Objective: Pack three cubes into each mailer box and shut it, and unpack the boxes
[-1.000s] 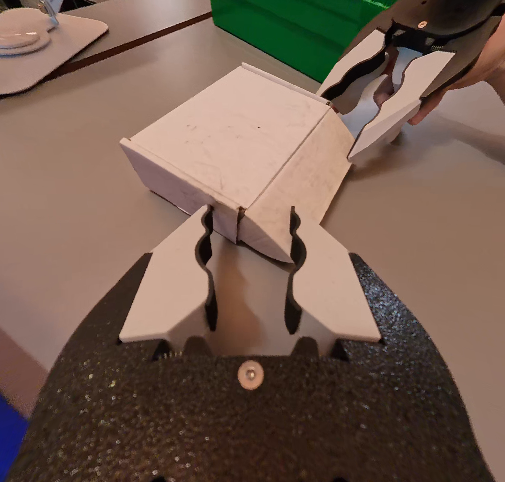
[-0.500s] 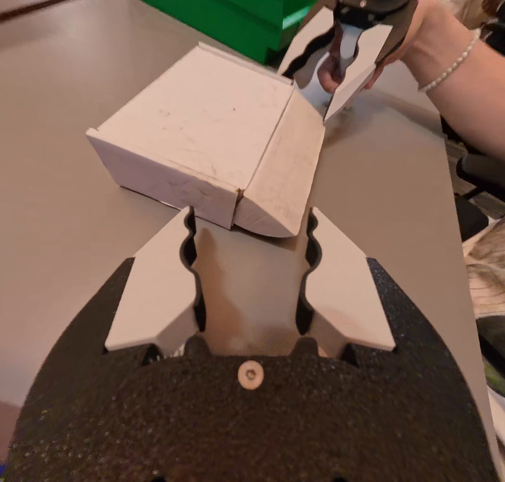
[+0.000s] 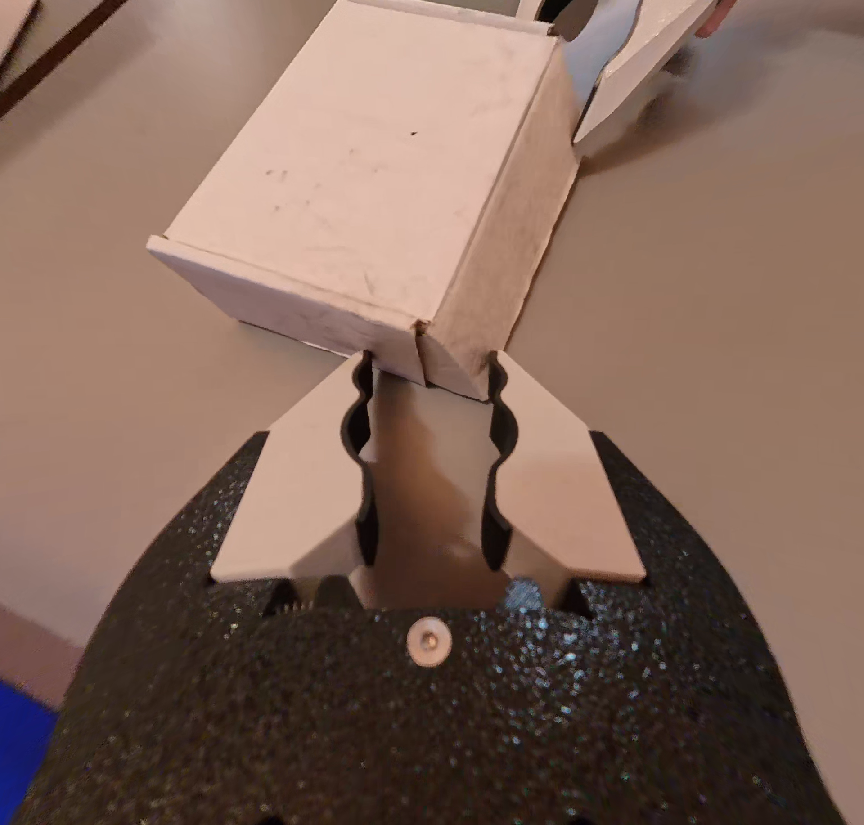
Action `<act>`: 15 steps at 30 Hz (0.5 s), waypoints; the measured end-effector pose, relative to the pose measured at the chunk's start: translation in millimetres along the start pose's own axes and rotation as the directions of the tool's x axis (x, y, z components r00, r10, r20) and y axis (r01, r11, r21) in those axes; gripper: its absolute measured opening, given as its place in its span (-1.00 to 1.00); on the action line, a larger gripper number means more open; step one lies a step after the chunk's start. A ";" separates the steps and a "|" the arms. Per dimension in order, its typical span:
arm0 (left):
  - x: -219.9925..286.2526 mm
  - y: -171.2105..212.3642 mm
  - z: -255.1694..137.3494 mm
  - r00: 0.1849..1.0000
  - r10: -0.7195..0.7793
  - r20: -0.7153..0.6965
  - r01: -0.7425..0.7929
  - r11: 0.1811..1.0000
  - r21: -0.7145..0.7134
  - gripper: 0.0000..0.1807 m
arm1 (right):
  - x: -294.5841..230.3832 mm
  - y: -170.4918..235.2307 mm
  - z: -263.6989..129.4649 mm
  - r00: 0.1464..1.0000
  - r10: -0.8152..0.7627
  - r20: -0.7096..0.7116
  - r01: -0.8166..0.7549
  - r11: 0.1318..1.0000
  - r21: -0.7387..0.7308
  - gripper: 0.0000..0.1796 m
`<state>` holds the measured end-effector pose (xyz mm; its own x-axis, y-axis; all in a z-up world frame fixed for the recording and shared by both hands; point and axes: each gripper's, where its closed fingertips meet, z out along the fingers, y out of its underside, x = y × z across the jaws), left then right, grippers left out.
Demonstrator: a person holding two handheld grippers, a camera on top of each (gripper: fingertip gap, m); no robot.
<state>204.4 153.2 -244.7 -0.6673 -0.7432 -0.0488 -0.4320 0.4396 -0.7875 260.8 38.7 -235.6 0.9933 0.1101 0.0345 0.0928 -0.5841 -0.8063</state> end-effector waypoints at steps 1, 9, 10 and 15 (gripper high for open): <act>-2.7 0.3 0.8 1.000 0.009 0.020 -0.009 1.000 -0.004 -0.50 | 1.3 -0.1 1.0 1.000 -0.008 -0.018 0.008 1.000 -0.001 -0.53; -1.2 -6.9 -5.7 0.995 -0.064 -0.071 0.068 0.996 0.060 -0.38 | 1.3 -1.9 -2.8 0.997 -0.018 -0.069 0.021 0.999 0.048 -0.30; -3.8 -8.0 -6.8 0.993 -0.088 -0.075 0.093 0.993 0.070 -0.34 | 3.2 -2.8 -3.4 0.996 -0.013 -0.083 0.018 0.999 0.052 -0.29; -7.1 -1.1 -3.4 0.994 -0.061 -0.090 0.063 0.998 0.021 -0.28 | 9.8 1.8 -1.4 0.996 -0.004 -0.084 0.005 1.000 0.012 -0.25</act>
<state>207.6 159.8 -241.4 -0.6913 -0.7205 0.0547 -0.4603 0.3808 -0.8019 270.9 37.6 -235.9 0.9952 0.0441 0.0871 0.0966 -0.5741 -0.8131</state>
